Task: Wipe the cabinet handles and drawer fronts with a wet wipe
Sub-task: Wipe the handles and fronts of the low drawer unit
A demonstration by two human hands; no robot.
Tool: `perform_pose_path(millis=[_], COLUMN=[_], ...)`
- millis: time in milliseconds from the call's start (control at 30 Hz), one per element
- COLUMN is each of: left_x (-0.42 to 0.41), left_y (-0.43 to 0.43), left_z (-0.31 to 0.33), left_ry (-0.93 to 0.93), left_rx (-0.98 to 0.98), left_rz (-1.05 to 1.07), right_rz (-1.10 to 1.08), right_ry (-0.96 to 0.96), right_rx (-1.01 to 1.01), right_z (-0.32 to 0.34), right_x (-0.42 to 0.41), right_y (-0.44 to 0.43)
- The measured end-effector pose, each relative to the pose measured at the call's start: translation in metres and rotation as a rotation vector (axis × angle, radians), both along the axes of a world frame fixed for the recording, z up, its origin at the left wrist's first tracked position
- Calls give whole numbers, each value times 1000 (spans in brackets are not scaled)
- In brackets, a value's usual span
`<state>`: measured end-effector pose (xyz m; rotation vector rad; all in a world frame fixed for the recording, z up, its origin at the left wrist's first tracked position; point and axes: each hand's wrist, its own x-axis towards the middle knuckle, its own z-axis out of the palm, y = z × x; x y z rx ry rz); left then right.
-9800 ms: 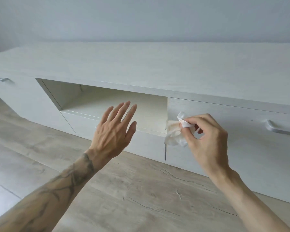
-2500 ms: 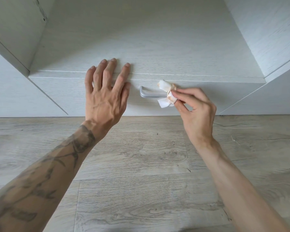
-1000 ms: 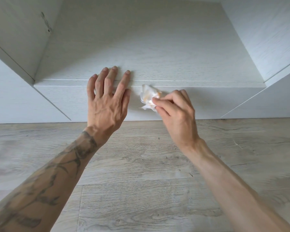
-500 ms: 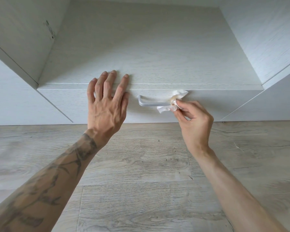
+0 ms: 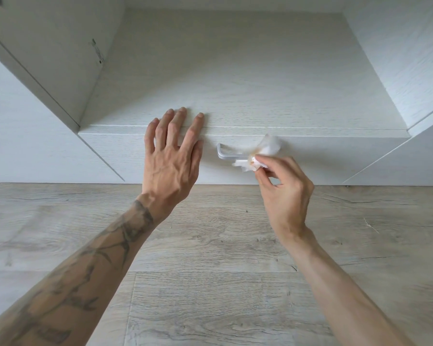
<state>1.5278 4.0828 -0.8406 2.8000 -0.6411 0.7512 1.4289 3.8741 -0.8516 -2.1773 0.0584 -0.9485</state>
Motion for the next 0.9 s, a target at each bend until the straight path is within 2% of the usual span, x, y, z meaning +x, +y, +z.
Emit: perform_pose_path(millis=[67,167,267,433,633,900], left_x=[-5,-15,-27,-53,-73,-68], left_y=[2,9,29,78,149,276], left_z=[7,21,38,81,153,232], left_ry=[41,131,174,172,129,30], left_rx=[7,23,69,135,197,73], left_rz=[-25,-54,-54,9,98,226], right_rz=[70,77,141,308,482,580], right_ry=[28,48,93,119,23,-49], right_rx=[-19,85,101,149,177,75], right_z=[5,16,30,68,132,223], right_x=[3,12,17,29,48,67], right_y=[17,33,43,69,126,238])
